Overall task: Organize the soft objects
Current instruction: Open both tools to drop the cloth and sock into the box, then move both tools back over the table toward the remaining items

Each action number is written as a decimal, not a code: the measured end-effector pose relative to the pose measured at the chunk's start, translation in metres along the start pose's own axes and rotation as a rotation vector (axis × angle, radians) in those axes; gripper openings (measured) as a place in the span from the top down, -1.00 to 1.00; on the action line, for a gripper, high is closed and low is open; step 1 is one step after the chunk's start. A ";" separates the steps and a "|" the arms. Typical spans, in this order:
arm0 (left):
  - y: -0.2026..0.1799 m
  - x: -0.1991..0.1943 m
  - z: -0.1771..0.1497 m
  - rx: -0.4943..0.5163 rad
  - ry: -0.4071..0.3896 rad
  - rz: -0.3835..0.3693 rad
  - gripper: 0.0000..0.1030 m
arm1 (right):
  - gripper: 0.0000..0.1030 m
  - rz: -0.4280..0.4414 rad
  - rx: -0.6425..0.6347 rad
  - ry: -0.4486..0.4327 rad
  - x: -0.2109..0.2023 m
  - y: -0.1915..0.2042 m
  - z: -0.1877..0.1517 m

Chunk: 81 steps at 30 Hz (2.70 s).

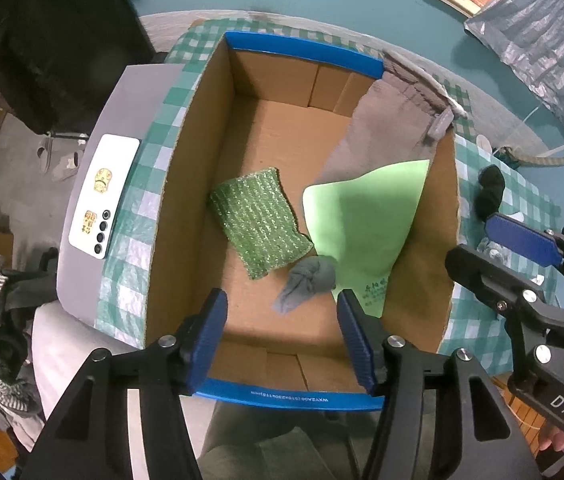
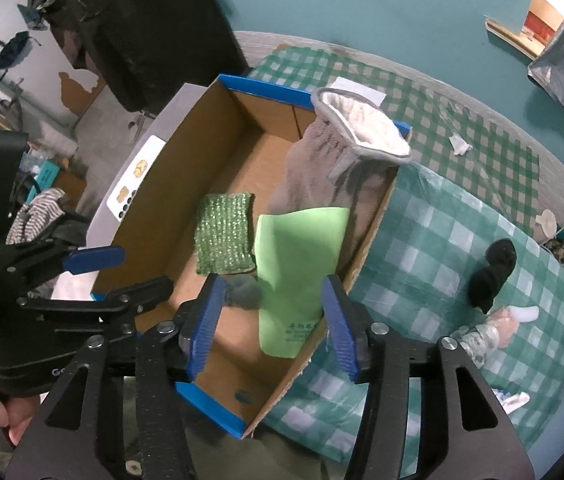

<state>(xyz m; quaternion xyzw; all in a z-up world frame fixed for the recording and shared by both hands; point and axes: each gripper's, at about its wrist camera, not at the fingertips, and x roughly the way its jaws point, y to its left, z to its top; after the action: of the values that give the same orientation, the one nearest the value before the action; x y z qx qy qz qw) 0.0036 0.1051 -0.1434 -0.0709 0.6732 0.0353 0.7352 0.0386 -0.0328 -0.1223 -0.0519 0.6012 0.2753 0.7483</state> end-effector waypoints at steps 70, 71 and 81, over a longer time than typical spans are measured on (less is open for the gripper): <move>-0.221 0.009 -0.013 0.480 -0.030 0.006 -0.45 | -0.11 -0.249 0.569 -0.016 -0.082 -0.223 -0.181; -0.224 0.011 -0.012 0.488 -0.028 0.006 -0.45 | -0.11 -0.250 0.579 -0.015 -0.082 -0.226 -0.183; -0.247 0.030 -0.007 0.565 -0.016 0.027 -0.45 | -0.11 -0.216 0.668 0.014 -0.061 -0.251 -0.196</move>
<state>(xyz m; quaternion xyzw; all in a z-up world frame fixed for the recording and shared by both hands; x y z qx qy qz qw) 0.0359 -0.1415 -0.1596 0.1460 0.6513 -0.1435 0.7307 -0.0214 -0.3458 -0.1820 0.1306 0.6542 -0.0178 0.7447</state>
